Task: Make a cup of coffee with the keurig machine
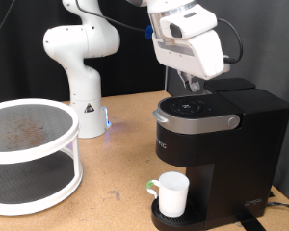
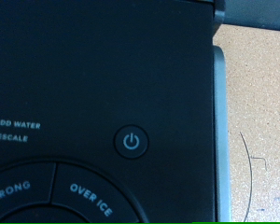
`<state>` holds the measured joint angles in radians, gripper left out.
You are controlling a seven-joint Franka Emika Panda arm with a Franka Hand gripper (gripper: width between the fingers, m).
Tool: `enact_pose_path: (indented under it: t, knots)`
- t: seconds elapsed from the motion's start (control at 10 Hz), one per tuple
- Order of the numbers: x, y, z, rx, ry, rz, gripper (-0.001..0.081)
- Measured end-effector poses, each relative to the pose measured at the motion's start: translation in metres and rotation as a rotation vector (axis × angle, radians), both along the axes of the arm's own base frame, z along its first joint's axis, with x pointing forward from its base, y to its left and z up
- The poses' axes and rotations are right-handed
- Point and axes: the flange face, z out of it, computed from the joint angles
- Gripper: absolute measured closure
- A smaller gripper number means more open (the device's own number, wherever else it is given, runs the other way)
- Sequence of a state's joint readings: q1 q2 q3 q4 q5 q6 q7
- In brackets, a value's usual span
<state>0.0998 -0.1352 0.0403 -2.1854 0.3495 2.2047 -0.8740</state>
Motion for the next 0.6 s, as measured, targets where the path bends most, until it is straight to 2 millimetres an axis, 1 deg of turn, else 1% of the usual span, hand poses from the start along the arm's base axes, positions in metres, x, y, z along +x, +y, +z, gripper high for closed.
enact_pose_path:
  t: [0.2, 0.6]
  knots:
    - [-0.002, -0.001, -0.006, -0.008, 0.011, 0.002, 0.0801]
    - [-0.007, -0.003, -0.026, -0.02, 0.042, 0.0, 0.0803]
